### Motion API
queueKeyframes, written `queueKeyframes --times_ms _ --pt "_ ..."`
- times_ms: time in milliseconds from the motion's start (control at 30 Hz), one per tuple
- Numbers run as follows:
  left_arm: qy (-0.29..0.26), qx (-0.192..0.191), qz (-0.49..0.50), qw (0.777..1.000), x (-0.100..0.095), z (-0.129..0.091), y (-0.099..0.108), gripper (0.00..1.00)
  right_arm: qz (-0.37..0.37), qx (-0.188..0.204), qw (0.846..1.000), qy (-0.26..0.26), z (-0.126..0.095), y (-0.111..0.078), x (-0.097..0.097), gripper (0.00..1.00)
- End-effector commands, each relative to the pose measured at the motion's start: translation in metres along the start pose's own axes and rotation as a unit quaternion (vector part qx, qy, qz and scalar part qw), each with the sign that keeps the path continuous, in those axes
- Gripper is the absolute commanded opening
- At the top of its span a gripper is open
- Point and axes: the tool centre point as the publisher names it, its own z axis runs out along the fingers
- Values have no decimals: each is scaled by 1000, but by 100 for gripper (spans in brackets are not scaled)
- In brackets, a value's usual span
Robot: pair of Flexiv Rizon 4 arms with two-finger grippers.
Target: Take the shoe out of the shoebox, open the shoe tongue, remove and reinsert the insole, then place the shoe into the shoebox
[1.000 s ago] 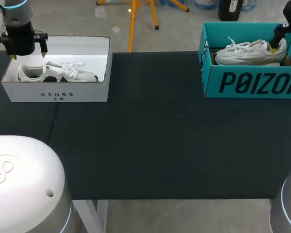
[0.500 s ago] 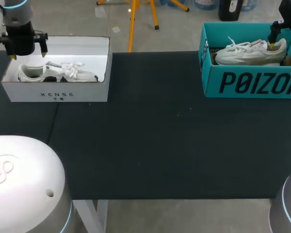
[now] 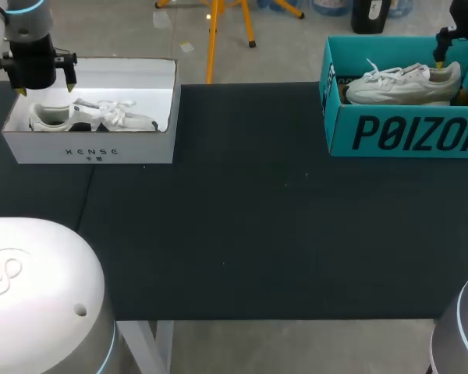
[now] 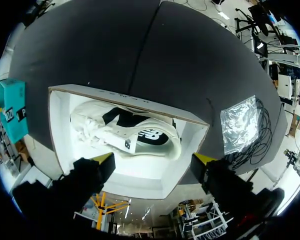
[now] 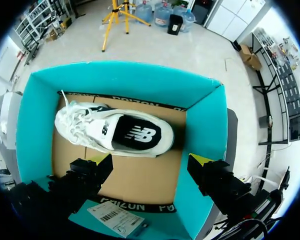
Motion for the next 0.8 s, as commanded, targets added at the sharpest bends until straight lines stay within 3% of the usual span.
queueKeyframes --times_ms 33,567,800 --pt "1 0 0 1000 -1 1 1 100 1 58 998 6 15 15 -10 100" --pt "1 0 0 1000 -1 1 1 100 2 69 998 9 43 5 -17 100" --pt "1 0 0 1000 -1 1 1 100 10 66 998 8 47 8 -20 100"
